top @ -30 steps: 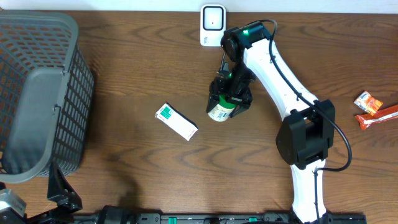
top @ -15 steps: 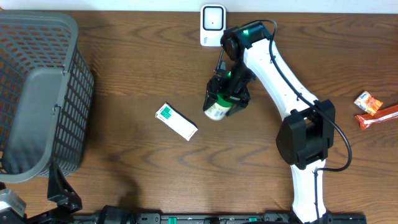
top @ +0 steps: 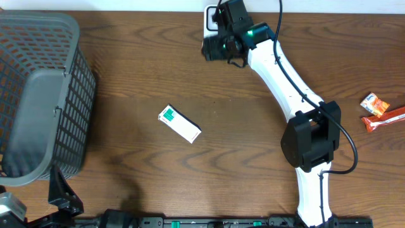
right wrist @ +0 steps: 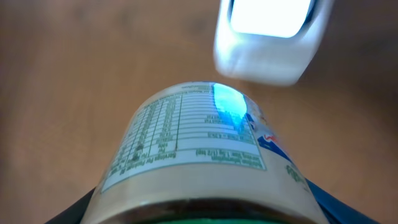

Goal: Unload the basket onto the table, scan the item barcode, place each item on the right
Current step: 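Hold the container label in front of the scanner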

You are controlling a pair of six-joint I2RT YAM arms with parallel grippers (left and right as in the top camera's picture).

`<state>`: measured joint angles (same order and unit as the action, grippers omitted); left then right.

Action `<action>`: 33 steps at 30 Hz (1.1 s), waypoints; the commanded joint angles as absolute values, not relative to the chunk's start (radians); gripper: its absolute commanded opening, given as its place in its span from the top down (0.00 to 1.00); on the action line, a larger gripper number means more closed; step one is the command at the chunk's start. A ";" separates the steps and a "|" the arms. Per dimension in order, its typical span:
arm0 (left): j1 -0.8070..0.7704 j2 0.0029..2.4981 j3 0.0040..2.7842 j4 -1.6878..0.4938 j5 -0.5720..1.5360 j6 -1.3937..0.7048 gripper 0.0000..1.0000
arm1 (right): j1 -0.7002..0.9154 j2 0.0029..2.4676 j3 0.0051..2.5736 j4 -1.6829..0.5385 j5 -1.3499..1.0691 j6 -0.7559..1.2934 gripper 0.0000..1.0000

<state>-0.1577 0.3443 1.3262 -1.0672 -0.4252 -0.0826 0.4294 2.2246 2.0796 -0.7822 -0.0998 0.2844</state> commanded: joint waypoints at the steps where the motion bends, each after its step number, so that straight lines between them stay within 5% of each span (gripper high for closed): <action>1: -0.154 0.345 1.327 -1.066 -0.431 -0.091 0.08 | 0.430 2.221 2.093 -0.641 0.134 0.275 0.49; 20: -0.154 0.345 1.327 -1.066 -0.431 -0.091 0.07 | 0.429 2.489 2.093 0.007 0.338 0.226 0.47; 27: -0.154 0.345 1.327 -1.066 -0.431 -0.091 0.07 | 0.428 2.477 2.112 0.004 0.350 0.227 0.48; 33: -0.154 0.345 1.327 -1.066 -0.431 -0.091 0.07 | 0.411 2.345 2.129 -0.263 0.301 0.224 0.51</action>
